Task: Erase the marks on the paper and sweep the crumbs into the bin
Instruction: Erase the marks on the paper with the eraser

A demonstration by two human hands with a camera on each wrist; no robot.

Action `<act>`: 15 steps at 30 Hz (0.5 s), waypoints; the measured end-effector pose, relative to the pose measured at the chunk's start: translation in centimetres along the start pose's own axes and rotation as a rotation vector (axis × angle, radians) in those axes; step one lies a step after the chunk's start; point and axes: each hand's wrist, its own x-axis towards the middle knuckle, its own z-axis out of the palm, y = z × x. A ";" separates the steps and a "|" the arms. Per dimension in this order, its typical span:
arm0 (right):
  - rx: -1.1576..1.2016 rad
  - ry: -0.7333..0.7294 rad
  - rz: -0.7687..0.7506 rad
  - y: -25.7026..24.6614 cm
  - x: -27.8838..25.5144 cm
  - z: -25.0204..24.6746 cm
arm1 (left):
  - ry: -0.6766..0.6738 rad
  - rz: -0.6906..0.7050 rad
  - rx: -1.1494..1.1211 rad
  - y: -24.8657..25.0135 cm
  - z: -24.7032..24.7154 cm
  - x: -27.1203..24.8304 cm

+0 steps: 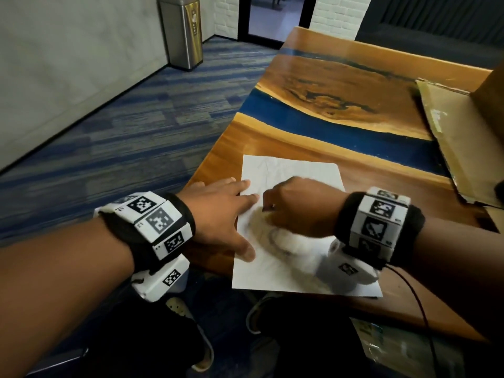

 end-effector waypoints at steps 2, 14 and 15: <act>0.020 -0.043 -0.124 -0.7 -0.4 0.3 | -0.013 -0.003 -0.022 -0.1 0.1 -0.2; 0.014 0.032 0.025 1.2 2.6 -0.4 | -0.013 -0.028 -0.043 0.0 0.0 -0.4; -0.011 0.067 0.100 2.0 3.0 -0.6 | -0.017 -0.029 -0.031 0.0 0.0 -0.4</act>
